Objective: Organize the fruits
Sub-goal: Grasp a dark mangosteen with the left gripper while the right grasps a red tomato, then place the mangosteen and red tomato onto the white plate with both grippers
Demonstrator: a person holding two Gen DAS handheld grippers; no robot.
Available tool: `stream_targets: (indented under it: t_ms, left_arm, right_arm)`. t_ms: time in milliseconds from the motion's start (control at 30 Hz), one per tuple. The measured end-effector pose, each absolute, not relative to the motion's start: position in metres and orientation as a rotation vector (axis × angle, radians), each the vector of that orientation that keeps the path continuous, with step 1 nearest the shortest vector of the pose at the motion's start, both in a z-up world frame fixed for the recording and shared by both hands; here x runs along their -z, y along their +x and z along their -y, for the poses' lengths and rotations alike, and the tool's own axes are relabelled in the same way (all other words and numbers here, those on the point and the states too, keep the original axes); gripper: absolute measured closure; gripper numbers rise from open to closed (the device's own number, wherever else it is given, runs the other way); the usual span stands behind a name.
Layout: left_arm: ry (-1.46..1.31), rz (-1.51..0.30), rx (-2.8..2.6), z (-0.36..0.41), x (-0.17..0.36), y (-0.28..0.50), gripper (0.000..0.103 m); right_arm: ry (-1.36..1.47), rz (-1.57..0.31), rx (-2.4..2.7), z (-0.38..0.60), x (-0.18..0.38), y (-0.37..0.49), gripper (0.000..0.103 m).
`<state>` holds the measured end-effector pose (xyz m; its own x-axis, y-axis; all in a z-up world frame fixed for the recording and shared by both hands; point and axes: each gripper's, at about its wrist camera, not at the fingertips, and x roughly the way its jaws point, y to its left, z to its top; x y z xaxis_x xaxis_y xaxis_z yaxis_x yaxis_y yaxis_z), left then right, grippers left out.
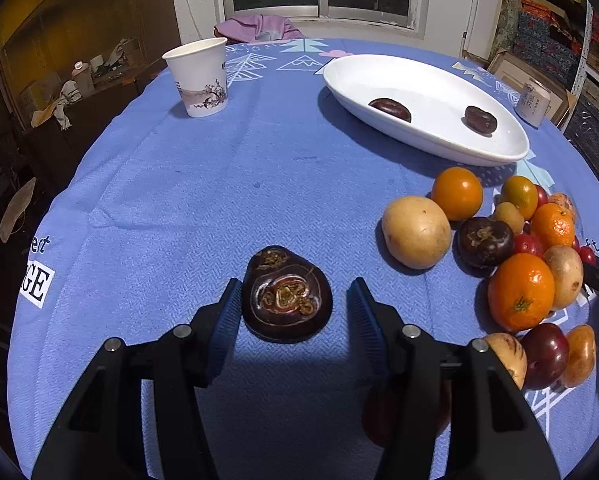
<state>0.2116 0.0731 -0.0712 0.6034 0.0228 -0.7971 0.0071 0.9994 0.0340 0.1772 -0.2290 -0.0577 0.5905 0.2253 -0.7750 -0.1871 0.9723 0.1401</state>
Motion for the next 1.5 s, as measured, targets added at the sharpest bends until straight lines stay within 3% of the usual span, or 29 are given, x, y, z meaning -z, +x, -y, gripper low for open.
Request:
stream_targets:
  t_ms: [133,500,633,767,1067,1500]
  left_arm:
    - [0.03,-0.922,0.009,-0.072,0.07,0.211,0.059]
    - [0.006,-0.826,0.021,-0.067,0.034,0.22,0.059]
    - [0.034,-0.787,0.046,-0.042,0.001,0.252,0.059]
    - [0.055,-0.775,0.083,-0.011,-0.014,0.295,0.059]
    - [-0.012,-0.881,0.091,-0.005,0.024,0.377,0.059]
    - [-0.005,-0.929,0.136,0.005,0.048,0.414,0.059]
  right_arm:
    - [0.071,-0.901,-0.25,0.232,0.057,0.178,0.072]
    - [0.168,-0.764,-0.282,0.249,0.013,0.182,0.072]
    - [0.131,-0.752,-0.319,0.227,-0.021,0.223,0.072]
    - [0.121,-0.822,-0.339,0.195,-0.021,0.29,0.072]
    - [0.016,-0.913,-0.365,0.153,0.021,0.331,0.072]
    - [-0.016,-0.939,-0.327,0.151,0.04,0.344,0.072]
